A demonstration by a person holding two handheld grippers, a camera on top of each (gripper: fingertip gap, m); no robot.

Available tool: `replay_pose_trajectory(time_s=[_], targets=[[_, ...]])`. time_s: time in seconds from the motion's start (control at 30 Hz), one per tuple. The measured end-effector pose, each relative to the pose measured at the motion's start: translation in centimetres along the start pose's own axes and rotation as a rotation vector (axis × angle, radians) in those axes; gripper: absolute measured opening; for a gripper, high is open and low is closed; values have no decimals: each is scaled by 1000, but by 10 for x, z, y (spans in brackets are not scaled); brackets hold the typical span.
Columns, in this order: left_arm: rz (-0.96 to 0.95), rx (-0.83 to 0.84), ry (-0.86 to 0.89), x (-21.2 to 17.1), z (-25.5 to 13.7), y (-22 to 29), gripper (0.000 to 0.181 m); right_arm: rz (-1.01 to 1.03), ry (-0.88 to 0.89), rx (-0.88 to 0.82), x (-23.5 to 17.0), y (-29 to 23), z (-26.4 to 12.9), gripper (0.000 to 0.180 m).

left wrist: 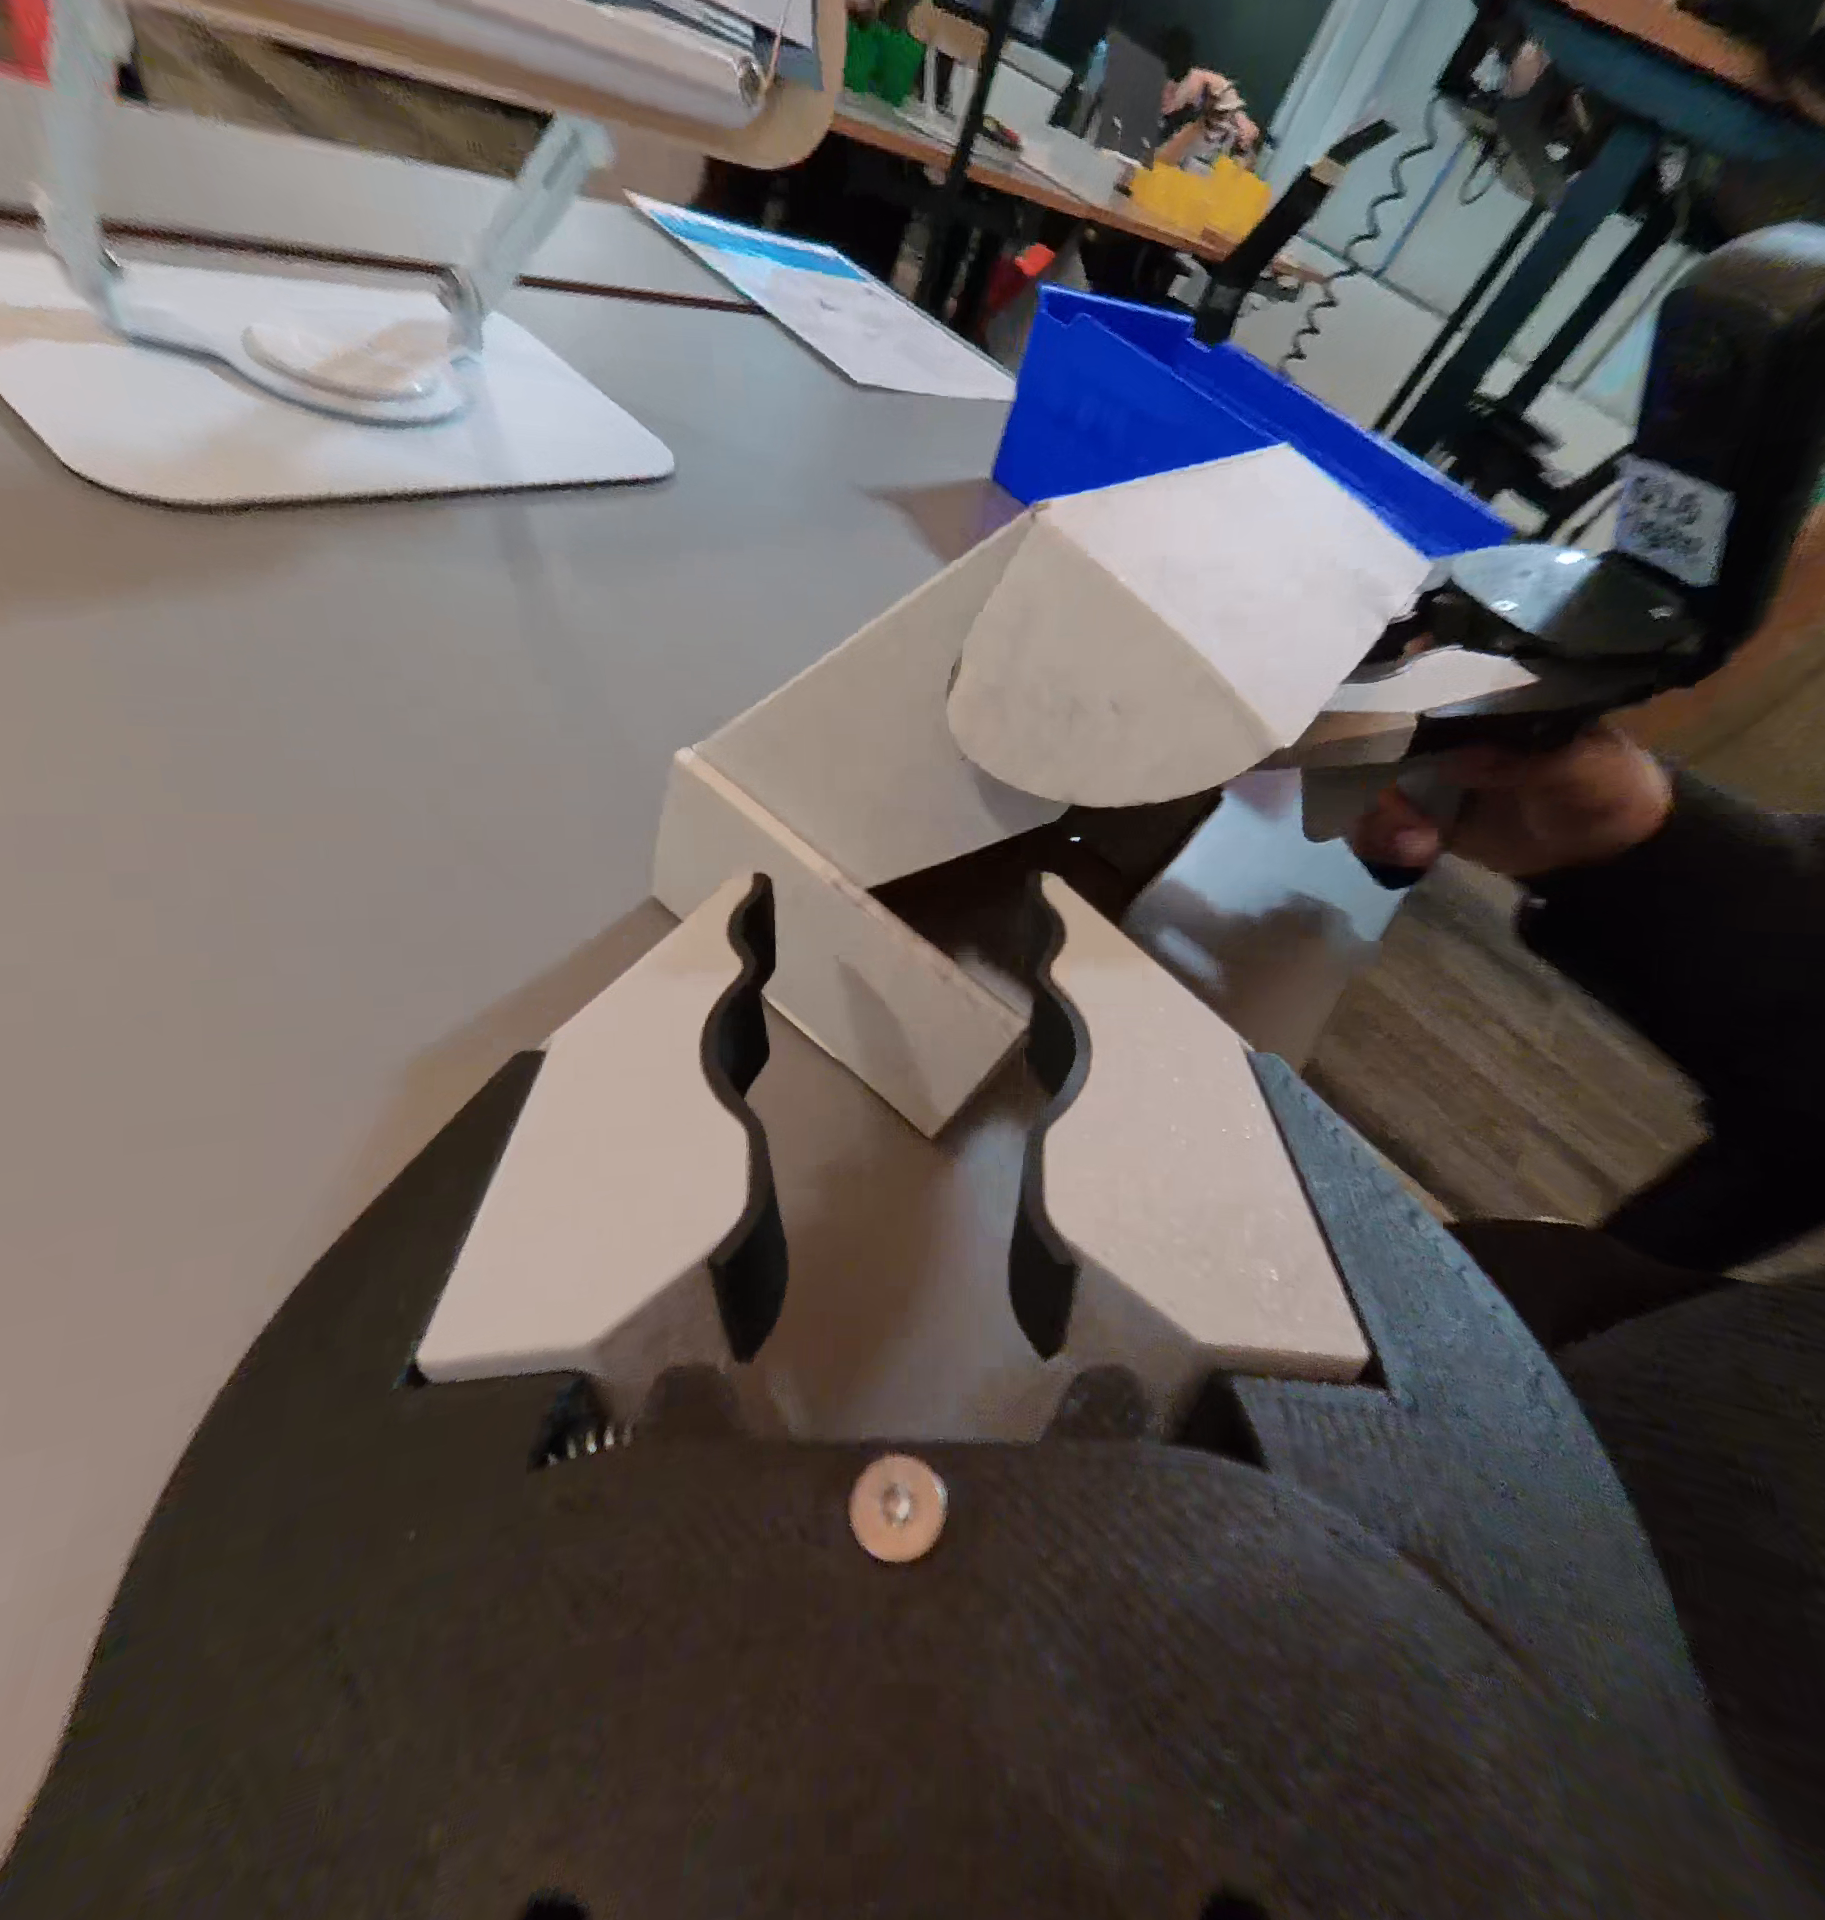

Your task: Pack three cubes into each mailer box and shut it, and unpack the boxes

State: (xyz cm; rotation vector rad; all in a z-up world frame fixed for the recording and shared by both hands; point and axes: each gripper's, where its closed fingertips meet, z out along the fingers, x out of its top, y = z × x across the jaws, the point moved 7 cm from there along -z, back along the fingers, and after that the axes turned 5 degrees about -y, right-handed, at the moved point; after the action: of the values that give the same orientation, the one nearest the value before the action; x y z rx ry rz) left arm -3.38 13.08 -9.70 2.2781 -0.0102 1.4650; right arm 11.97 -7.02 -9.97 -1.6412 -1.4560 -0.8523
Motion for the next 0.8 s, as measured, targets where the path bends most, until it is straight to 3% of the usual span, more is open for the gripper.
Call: replay_pose_trajectory(time_s=[0.13, 0.23, 0.4, 0.53, 0.63, 0.8], targets=[[-139, -123, 100, 13, -20, -7, 48, 115, 76, 69, 1, 19, -21, 42], [-55, -263, 243, 26, -33, 12, 55, 118, 174, 100, 10, 21, -30, 46], [247, -78, 198, 18, -21, 34, 59, -168, 152, -98, 15, 4, -29, 42], [346, 13, 165, 12, -10, 40, 59, -324, 158, -262, 20, -10, -25, 30], [394, 28, 185, 11, -8, 47, 55, -362, 174, -295, 27, -22, -27, 13], [437, 91, 180, 10, -5, 51, 36, -314, 137, -307, 24, -33, -28, 10]])
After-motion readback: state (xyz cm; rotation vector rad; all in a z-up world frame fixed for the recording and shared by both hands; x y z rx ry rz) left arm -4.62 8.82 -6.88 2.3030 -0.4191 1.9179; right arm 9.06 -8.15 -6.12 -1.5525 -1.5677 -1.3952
